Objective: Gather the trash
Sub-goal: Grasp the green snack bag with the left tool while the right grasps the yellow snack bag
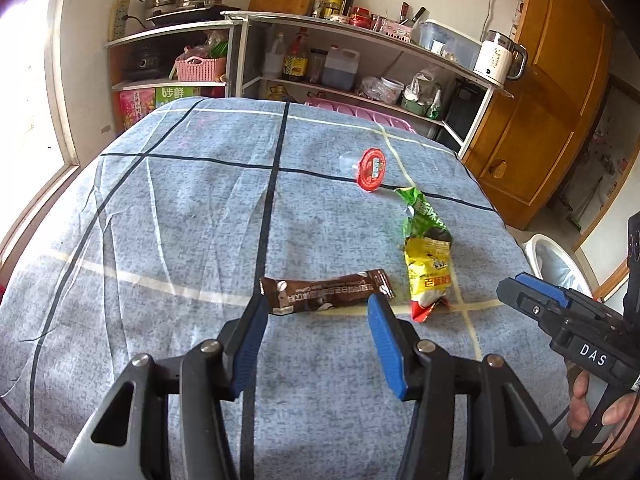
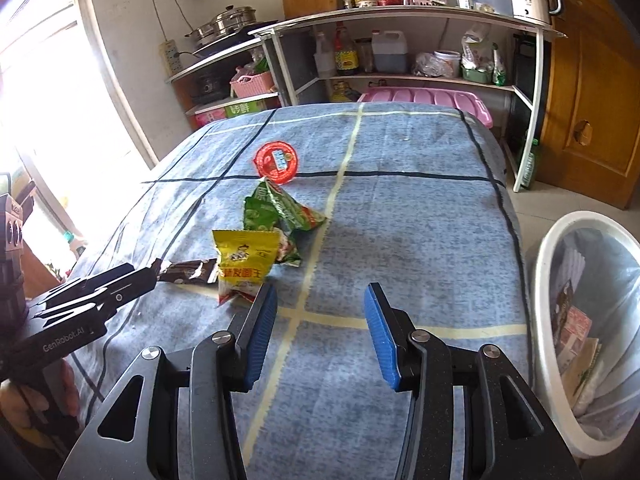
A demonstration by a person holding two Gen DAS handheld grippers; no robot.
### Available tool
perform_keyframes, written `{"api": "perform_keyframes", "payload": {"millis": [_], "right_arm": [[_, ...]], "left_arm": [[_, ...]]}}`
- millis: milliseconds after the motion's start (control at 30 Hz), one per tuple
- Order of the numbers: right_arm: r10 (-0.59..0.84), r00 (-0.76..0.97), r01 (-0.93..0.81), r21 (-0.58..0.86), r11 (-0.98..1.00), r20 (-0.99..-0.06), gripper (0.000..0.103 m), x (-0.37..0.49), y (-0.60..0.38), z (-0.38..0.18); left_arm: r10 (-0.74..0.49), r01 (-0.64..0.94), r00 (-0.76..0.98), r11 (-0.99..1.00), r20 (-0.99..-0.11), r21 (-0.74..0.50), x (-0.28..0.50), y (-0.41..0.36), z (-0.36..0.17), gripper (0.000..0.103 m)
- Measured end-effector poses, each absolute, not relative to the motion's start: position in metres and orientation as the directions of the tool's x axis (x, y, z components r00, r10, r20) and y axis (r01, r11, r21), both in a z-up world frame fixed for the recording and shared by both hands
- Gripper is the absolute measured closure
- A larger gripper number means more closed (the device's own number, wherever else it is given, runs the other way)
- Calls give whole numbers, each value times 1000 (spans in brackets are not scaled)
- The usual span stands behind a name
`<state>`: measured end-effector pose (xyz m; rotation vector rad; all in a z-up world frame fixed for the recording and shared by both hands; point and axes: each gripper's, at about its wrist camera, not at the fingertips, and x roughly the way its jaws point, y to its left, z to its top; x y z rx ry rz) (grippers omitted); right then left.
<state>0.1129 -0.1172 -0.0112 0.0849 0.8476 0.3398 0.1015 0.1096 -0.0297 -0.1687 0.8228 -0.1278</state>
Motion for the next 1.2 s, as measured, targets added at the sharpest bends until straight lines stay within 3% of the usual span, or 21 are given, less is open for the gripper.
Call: {"api": "perform_keyframes", "payload": {"millis": [100,667,700,767,800,1200], "right_arm": [[375,585,-297,240,924,-720,45,120,-102,-13],[361,520,-329,209,921,-774,44,146,-58,-39],[353,524,-329,197,923,-775,45,146,-58,-38],[339,537,-327,181,928,-773,63,144,-59,-37],[330,542,-319,174,932,-773,65,144,-61,-37],[268,580,-218,170,961,-769,68,139,-104,-34]], "left_arm": [[-191,48,664,976,-723,-214,105,115,-35,47],[-194,34,657,973,-728,-229,118,134,-37,47],[-193,33,657,973,-729,-227,119,134,-36,47],[-199,40,657,972,-727,-229,121,132,-35,47],[-203,44,657,972,-726,-232,123,131,-34,47],[-318,170,634,947,-705,-274,146,87,-23,46]]}}
